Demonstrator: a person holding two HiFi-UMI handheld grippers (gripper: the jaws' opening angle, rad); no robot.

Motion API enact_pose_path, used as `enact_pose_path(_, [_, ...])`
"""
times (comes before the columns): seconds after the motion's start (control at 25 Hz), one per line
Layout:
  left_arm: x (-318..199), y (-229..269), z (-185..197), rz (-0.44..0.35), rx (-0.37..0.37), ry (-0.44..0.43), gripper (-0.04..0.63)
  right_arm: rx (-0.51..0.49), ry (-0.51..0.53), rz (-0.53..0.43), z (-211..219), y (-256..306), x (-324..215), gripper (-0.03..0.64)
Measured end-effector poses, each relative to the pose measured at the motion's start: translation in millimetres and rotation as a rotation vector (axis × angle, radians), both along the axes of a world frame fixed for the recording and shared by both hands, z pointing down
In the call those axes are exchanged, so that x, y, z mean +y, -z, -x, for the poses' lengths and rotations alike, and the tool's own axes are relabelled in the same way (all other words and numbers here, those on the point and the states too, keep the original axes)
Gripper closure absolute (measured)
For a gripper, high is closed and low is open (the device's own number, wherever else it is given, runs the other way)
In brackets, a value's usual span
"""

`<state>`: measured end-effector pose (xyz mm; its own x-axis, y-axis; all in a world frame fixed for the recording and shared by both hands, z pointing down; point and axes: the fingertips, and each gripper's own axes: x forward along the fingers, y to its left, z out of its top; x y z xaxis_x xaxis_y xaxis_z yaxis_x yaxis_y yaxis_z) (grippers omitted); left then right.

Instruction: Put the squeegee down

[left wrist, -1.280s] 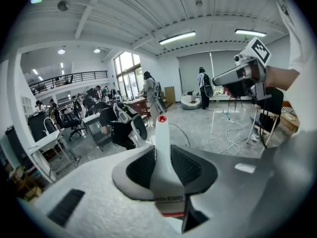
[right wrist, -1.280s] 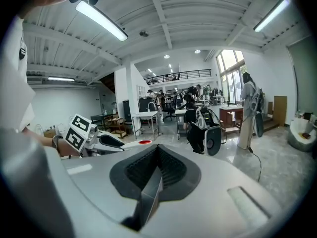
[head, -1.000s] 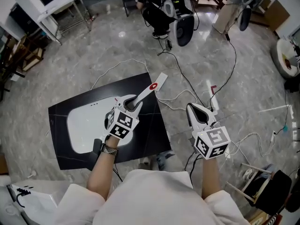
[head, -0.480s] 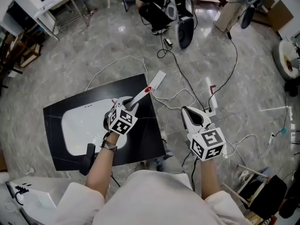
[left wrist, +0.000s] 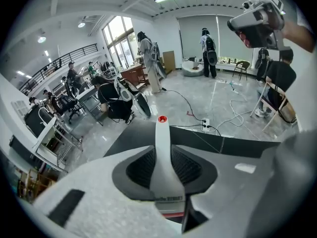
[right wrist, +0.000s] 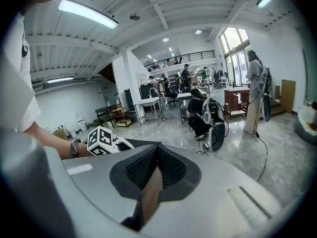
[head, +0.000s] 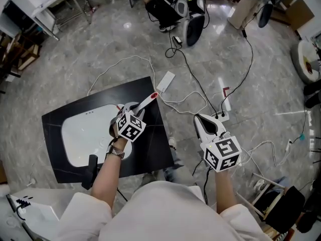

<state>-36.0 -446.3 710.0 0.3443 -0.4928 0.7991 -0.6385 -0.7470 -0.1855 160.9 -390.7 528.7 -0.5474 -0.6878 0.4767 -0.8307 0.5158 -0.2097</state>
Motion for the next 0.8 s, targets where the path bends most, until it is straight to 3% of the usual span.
enact_pose_path(0.8, [3.9,-31.4,2.3,0.077,0.02,0.042,0.482,0.003,-0.041,0.028,-11.0,-10.8,9.7,0.609])
